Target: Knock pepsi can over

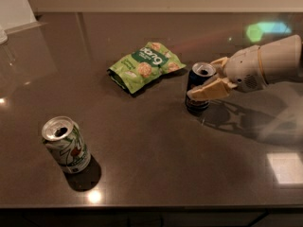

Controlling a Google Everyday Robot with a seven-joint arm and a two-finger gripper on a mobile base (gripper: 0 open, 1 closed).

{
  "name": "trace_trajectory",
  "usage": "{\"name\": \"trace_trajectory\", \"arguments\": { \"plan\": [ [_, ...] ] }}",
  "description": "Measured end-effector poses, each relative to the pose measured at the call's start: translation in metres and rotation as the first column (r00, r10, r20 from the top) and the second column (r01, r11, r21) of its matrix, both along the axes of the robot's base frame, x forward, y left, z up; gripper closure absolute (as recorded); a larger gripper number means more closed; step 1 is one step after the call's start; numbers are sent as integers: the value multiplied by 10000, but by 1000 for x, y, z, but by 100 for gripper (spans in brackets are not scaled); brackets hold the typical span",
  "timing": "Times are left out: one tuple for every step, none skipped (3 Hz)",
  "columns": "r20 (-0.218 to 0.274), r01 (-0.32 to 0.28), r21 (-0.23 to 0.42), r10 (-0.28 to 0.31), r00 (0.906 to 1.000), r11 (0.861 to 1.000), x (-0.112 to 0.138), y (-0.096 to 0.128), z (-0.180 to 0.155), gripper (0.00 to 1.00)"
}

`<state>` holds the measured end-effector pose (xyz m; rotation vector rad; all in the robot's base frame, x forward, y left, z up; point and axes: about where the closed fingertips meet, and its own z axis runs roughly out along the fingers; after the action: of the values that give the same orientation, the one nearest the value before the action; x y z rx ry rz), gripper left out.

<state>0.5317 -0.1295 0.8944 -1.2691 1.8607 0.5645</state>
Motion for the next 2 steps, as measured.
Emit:
{"name": "trace_trajectory", "arguments": {
  "plan": [
    [-227,48,-833,-67,9997,9965,-2,-5,21,88],
    [-770,-214,-2362,33,9970,9715,-4,-11,34,100]
  ]
}}
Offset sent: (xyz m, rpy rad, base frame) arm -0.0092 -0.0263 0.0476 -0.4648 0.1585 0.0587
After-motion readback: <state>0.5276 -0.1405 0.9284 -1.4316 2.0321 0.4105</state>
